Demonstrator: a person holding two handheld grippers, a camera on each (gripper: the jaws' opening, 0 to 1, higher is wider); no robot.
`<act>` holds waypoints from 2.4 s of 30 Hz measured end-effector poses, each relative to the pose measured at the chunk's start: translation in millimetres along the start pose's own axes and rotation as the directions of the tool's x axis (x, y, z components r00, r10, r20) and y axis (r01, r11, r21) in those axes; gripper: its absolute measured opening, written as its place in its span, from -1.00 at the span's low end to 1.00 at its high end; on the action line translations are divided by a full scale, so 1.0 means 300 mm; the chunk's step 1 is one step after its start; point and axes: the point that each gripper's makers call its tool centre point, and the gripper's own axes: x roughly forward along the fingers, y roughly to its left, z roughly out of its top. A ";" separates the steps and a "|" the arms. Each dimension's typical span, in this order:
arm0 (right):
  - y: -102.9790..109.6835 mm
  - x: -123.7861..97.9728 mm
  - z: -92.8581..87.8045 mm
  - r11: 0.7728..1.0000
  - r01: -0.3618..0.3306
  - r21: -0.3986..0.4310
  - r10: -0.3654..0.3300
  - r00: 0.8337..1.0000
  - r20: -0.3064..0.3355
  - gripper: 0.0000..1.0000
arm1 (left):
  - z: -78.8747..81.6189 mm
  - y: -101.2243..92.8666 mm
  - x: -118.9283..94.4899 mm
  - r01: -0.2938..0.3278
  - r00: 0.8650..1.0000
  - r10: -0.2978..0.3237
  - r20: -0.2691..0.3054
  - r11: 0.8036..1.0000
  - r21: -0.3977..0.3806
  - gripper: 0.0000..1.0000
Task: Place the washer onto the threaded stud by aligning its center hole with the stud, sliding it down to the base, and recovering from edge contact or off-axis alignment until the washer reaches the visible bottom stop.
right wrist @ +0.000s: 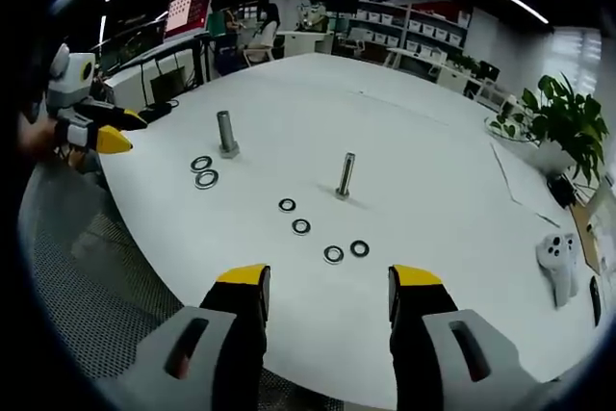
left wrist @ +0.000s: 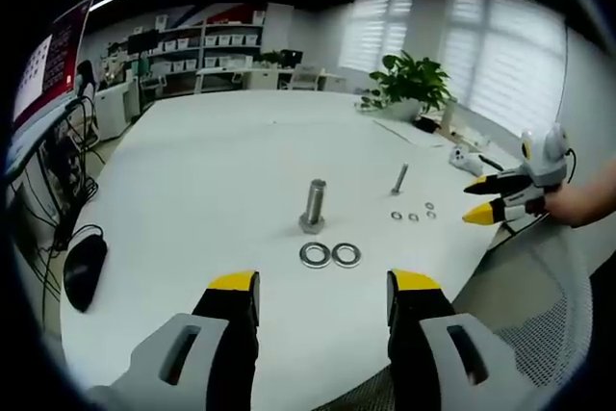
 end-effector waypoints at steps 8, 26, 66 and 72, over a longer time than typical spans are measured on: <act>0.006 0.001 -0.005 1.000 -0.007 0.002 0.007 1.000 -0.009 0.04 | -0.010 0.006 0.002 -0.011 1.000 0.012 -0.015 1.000 0.018 0.03; 0.016 0.003 -0.013 1.000 -0.025 0.007 0.025 0.999 -0.025 -0.06 | -0.023 0.004 0.006 -0.012 0.999 0.014 -0.038 0.999 0.033 0.03; 0.007 0.002 -0.016 1.000 -0.009 0.011 0.010 1.000 -0.026 -0.03 | -0.036 -0.011 0.015 0.015 0.999 -0.014 -0.053 1.000 0.020 0.03; 0.000 -0.003 -0.005 1.000 0.000 0.020 0.000 1.000 -0.011 -0.01 | -0.044 -0.018 0.018 0.024 0.998 -0.023 -0.066 0.999 0.027 0.02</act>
